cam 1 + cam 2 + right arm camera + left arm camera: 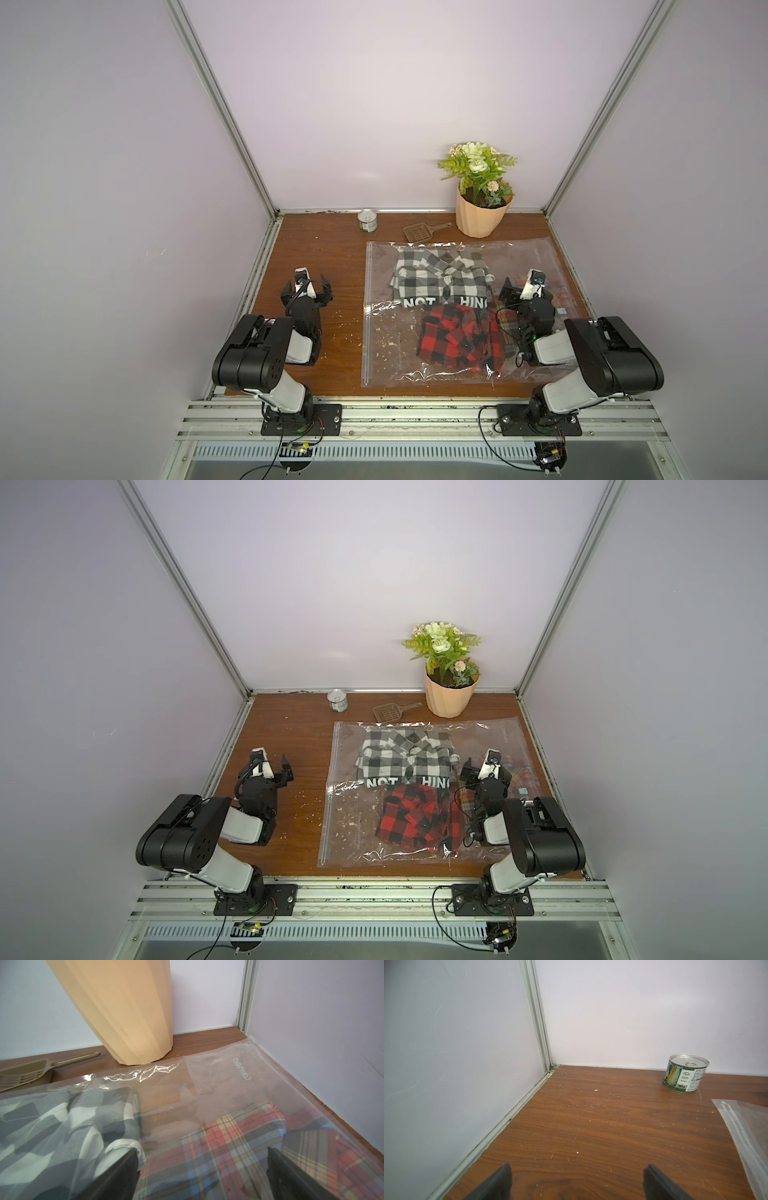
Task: Take the shirt out of the vacuum bag
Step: Open the vacuum bag at the center of the board.
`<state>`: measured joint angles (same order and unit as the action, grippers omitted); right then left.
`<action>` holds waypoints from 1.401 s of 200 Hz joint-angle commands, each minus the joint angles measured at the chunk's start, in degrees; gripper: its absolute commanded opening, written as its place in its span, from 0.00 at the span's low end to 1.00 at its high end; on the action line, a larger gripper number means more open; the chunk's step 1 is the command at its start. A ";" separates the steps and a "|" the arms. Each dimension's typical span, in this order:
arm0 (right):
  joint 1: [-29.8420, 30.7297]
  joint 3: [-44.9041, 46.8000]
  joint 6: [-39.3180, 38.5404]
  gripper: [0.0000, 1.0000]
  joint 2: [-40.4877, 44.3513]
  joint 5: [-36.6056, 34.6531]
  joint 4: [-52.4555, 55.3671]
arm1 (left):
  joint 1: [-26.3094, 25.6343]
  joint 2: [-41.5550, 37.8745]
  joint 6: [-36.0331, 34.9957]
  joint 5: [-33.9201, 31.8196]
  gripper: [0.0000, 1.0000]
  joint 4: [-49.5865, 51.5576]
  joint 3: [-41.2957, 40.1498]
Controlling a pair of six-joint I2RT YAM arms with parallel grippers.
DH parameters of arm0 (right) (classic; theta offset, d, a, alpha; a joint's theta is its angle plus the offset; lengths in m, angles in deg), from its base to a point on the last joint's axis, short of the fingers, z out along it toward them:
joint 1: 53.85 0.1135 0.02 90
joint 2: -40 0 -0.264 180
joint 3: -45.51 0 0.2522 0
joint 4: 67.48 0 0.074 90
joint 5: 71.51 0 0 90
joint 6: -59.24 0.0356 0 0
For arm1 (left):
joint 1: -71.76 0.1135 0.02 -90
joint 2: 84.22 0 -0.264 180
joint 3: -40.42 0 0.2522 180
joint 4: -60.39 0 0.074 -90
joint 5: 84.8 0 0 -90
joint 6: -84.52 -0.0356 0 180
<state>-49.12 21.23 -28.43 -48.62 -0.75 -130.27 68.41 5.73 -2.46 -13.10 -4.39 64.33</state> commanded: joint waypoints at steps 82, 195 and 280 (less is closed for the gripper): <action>3.91 0.44 -2.48 0.99 12.12 -6.22 5.81 | -13.17 -11.76 -12.37 -14.18 1.00 6.00 2.33; 14.28 -21.93 17.80 0.99 29.88 27.01 65.46 | -6.00 -18.57 40.73 42.02 1.00 63.57 23.43; 28.43 -27.00 19.65 0.99 21.40 23.89 68.04 | -5.79 -11.17 44.91 57.33 0.97 51.36 14.20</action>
<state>-22.41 -3.60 -9.94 -27.33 24.47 -63.08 62.13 -7.52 41.19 38.98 50.03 79.00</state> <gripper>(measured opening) 0.995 0.976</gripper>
